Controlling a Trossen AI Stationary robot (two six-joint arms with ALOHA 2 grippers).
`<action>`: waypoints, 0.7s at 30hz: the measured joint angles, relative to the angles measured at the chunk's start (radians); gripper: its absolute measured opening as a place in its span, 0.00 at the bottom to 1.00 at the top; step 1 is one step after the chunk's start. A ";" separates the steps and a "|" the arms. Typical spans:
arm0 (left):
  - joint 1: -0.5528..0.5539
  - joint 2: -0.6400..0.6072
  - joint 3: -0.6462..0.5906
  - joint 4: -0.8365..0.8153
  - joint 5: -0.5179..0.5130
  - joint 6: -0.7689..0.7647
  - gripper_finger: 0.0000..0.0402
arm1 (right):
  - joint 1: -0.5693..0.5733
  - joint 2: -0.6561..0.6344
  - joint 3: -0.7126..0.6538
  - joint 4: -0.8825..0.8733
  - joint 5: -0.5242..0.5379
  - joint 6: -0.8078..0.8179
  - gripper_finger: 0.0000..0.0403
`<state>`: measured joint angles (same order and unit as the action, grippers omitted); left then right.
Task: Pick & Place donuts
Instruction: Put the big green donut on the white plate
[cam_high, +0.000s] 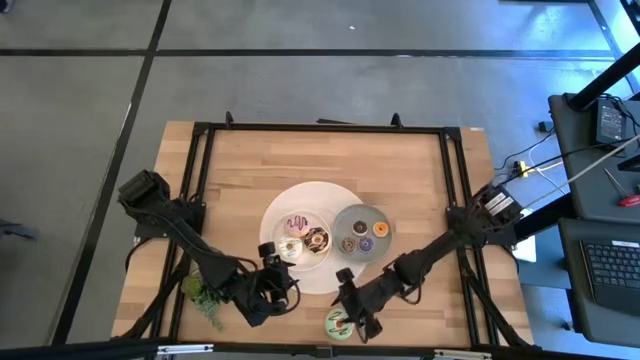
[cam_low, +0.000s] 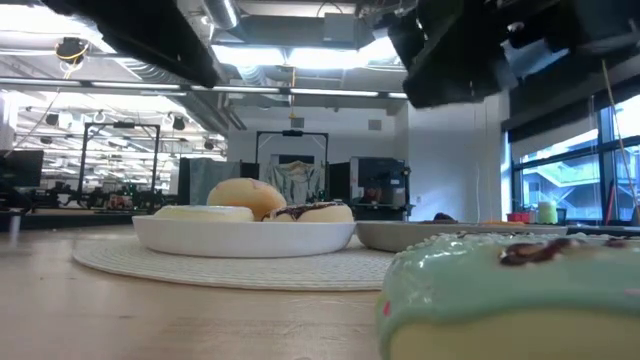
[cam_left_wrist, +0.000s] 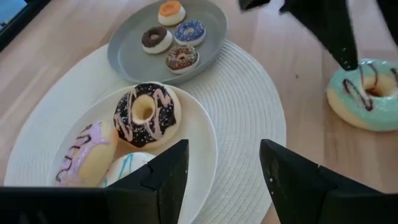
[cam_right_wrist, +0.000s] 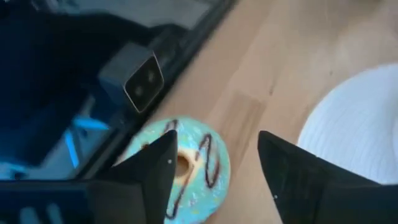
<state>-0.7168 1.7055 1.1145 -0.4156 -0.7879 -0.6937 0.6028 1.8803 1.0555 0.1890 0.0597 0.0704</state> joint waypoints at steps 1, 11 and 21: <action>0.001 0.004 0.000 -0.001 0.000 0.000 0.48 | 0.007 0.006 0.034 -0.066 0.023 0.003 0.57; 0.008 0.007 0.000 0.001 0.002 0.091 0.47 | 0.020 0.148 0.283 -0.414 0.095 0.113 0.61; 0.008 0.008 0.000 0.002 0.041 0.138 0.47 | 0.021 0.170 0.287 -0.442 0.078 0.216 0.61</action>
<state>-0.7090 1.7134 1.1145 -0.4141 -0.7466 -0.5554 0.6243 2.0504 1.3430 -0.2530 0.1375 0.2864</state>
